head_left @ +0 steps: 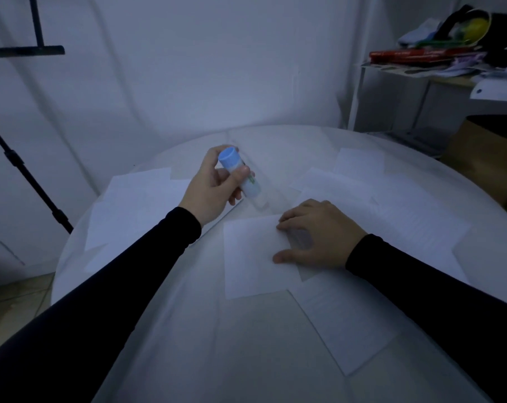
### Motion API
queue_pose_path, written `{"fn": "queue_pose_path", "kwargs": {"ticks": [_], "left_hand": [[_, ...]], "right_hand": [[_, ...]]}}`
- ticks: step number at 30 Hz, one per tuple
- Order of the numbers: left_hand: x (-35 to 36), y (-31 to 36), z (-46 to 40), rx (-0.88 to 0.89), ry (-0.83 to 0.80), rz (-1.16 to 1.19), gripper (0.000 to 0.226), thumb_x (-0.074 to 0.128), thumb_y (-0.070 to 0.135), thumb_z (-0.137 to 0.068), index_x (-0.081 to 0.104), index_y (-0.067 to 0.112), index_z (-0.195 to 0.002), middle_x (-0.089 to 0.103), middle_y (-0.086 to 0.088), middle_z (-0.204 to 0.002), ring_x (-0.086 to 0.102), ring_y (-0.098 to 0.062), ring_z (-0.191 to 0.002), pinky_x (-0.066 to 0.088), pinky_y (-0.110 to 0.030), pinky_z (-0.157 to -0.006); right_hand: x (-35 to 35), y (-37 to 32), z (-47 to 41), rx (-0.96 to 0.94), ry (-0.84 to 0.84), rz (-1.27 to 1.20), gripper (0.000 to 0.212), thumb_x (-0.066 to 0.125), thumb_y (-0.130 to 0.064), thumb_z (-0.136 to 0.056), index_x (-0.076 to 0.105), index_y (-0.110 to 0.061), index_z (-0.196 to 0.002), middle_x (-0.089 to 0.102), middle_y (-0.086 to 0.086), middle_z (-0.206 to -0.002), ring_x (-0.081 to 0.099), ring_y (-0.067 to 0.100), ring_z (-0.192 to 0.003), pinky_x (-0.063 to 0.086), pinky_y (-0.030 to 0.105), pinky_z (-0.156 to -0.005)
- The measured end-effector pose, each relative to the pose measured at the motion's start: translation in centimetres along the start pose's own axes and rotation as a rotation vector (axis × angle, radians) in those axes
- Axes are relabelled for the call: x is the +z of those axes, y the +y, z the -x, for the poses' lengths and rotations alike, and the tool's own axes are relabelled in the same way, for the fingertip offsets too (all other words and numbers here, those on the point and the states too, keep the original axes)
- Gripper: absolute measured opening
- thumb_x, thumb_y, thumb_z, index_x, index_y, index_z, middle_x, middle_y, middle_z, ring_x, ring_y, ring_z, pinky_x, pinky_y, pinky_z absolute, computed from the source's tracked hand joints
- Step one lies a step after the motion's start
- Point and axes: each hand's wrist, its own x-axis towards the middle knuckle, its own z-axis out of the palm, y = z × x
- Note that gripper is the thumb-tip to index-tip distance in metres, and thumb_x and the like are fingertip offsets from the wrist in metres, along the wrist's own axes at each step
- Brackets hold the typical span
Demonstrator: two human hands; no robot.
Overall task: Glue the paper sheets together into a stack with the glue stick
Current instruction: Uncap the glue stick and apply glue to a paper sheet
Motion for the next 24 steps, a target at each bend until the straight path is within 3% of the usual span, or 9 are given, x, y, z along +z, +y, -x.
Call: {"fn": "queue_pose_path", "kwargs": {"ticks": [2,5,8,10,14,17,21,24], "left_hand": [[0.3,-0.2,-0.2,0.041,-0.021,-0.101,0.034,0.057,0.018,-0.095,0.035,0.039,-0.111,0.068,-0.027,-0.088,0.047,-0.019,-0.051,0.045,-0.029,-0.052],[0.6,-0.4,-0.5,0.058,-0.075,-0.214,0.033,0.055,0.026,-0.095,0.036,0.051,-0.103,0.067,-0.026,-0.087,0.046,-0.018,-0.052,0.045,-0.034,-0.057],[0.8,-0.6,-0.5,0.043,-0.077,-0.202,0.032,0.056,0.033,-0.091,0.037,0.056,-0.1,0.067,-0.027,-0.088,0.045,-0.017,-0.053,0.045,-0.035,-0.059],[0.6,-0.8,-0.6,0.029,-0.077,-0.183,0.033,0.057,0.031,-0.09,0.037,0.057,-0.1,0.065,-0.029,-0.091,0.045,-0.019,-0.054,0.044,-0.035,-0.059],[0.3,-1.0,-0.6,0.016,-0.099,-0.159,0.045,0.062,0.016,-0.092,0.039,0.05,-0.108,0.065,-0.029,-0.095,0.046,-0.017,-0.057,0.044,-0.035,-0.061],[0.7,-1.1,-0.6,0.032,-0.149,-0.17,0.05,0.063,0.014,-0.09,0.038,0.053,-0.11,0.065,-0.029,-0.097,0.05,-0.018,-0.061,0.047,-0.036,-0.065],[1.5,-1.2,-0.7,0.064,-0.173,-0.222,0.055,0.062,0.014,-0.09,0.036,0.059,-0.108,0.062,-0.032,-0.095,0.049,-0.021,-0.062,0.049,-0.037,-0.064],[1.9,-1.3,-0.9,0.079,-0.164,-0.262,0.054,0.061,0.014,-0.091,0.034,0.056,-0.111,0.063,-0.029,-0.093,0.05,-0.02,-0.061,0.05,-0.042,-0.064]], "right_hand": [[0.0,-0.1,0.0,0.005,-0.002,-0.002,0.09,0.027,-0.089,-0.056,0.063,-0.033,-0.118,0.057,-0.019,-0.128,0.046,0.01,-0.119,0.035,0.034,-0.095],[0.1,-0.4,-0.2,0.002,-0.029,-0.015,0.086,0.026,-0.086,-0.058,0.064,-0.035,-0.116,0.056,-0.019,-0.13,0.046,0.01,-0.12,0.033,0.032,-0.094],[0.3,-0.8,-0.1,-0.05,0.004,-0.122,0.064,0.05,-0.071,-0.074,0.069,-0.024,-0.112,0.062,-0.007,-0.127,0.055,0.013,-0.118,0.04,0.032,-0.1],[0.0,-0.9,0.4,-0.09,-0.057,-0.207,0.058,0.064,-0.058,-0.078,0.065,-0.019,-0.121,0.055,-0.005,-0.136,0.049,0.01,-0.127,0.036,0.029,-0.108],[-0.2,-0.8,1.1,-0.152,-0.197,-0.221,0.062,0.065,-0.051,-0.08,0.056,-0.018,-0.131,0.043,-0.005,-0.146,0.037,0.003,-0.135,0.028,0.022,-0.113],[-0.1,-0.8,1.1,-0.154,-0.202,-0.198,0.061,0.064,-0.051,-0.082,0.054,-0.019,-0.133,0.04,-0.006,-0.148,0.034,0.002,-0.136,0.022,0.014,-0.111],[0.0,-0.9,1.2,-0.147,-0.19,-0.216,0.059,0.064,-0.051,-0.081,0.056,-0.021,-0.131,0.041,-0.005,-0.147,0.036,0.004,-0.136,0.027,0.023,-0.113],[0.1,-1.0,1.1,-0.154,-0.184,-0.208,0.057,0.064,-0.05,-0.082,0.056,-0.022,-0.131,0.04,-0.007,-0.148,0.036,0.003,-0.135,0.023,0.015,-0.111]]}}
